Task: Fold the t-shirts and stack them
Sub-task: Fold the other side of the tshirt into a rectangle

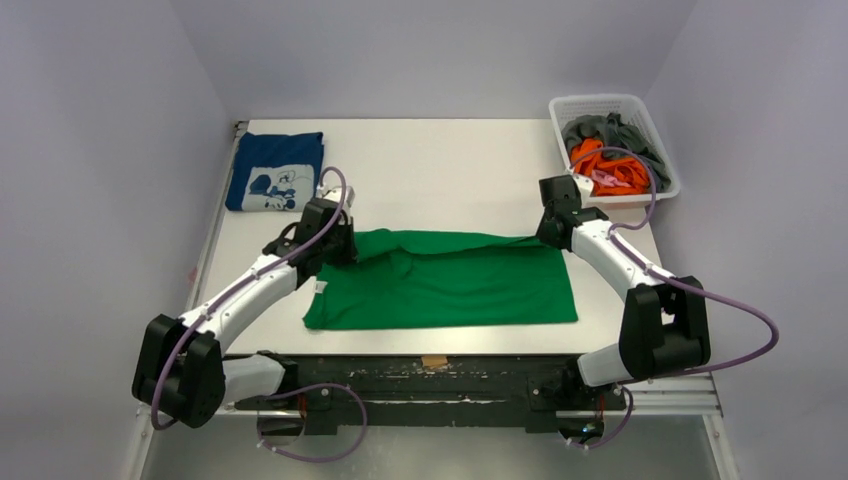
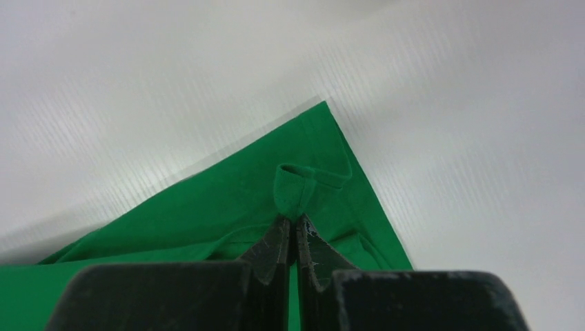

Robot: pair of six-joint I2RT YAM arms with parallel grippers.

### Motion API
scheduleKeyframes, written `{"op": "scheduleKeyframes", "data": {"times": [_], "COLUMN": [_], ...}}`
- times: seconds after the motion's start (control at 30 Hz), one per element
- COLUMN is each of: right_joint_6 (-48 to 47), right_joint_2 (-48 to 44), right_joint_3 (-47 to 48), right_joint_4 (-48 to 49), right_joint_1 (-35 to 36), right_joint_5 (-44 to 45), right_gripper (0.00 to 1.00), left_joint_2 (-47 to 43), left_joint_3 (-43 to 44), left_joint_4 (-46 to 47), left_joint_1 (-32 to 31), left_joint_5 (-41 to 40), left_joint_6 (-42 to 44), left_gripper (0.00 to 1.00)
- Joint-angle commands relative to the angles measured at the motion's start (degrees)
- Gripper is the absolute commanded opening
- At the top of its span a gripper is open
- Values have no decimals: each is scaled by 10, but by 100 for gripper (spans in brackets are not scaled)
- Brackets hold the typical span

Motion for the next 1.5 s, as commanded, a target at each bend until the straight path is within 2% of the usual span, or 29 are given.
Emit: {"op": "scheduleKeyframes", "data": {"times": [0.0, 0.17, 0.23, 0.33, 0.4, 0.47, 0.53, 0.6, 0.63, 0.67, 0.7, 0.73, 0.8, 0.87, 1.03, 1.17, 1.33, 1.47], "right_joint_6": [2, 3, 4, 22, 44, 73, 111, 131, 133, 130, 123, 112, 86, 73, 45, 33, 22, 19], "right_joint_2": [-16, -27, -24, -17, -22, -33, -55, -87, -102, -116, -129, -140, -160, -168, -158, -156, -160, -158], "right_joint_3": [-3, -22, -30, -35, -37, -39, -44, -50, -51, -51, -51, -56, -72, -85, -88, -91, -100, -102], "right_joint_4": [-17, -13, -10, -31, -53, -86, -122, -137, -137, -132, -122, -107, -44, -13, 11, 11, 12, 17], "right_joint_1": [-4, -3, -3, -3, -3, -3, -3, -3, -3, -3, -3, -3, -3, -3, -3, -3, -3, -4], "right_joint_5": [37, 30, 36, 60, 82, 107, 145, 165, 164, 152, 141, 121, 71, 32, -25, -42, -48, -61], "right_gripper": [0, 0, 4, 10, 21, 46, 59, 66, 67, 68, 68, 69, 70, 70, 73, 74, 74, 74], "left_joint_2": [-43, -72, -78, -89, -106, -134, -179, -242, -267, -290, -302, -307, -287, -231, -5, 137, 224, 239], "left_joint_3": [-38, -60, -76, -101, -116, -126, -129, -131, -129, -126, -120, -112, -89, -59, 58, 147, 160, 145], "left_joint_4": [25, 26, 34, 21, 2, -37, -91, -124, -134, -136, -132, -122, -93, -64, -33, -59, -45, -26], "left_joint_1": [-5, -8, -11, -15, -24, -35, -44, -52, -53, -54, -54, -54, -53, -53, -36, -29, -27, -29], "left_joint_5": [-17, -18, -10, -3, 1, -8, -34, -44, -49, -53, -54, -56, -59, -54, -17, -6, 6, 60], "left_joint_6": [-28, -47, -54, -79, -94, -111, -141, -154, -158, -160, -159, -158, -157, -154, -131, -121, -123, -126], "left_gripper": [0, 0, 0, 10, 23, 33, 45, 54, 62, 74, 91, 99, 100, 100, 100, 100, 100, 100]}}
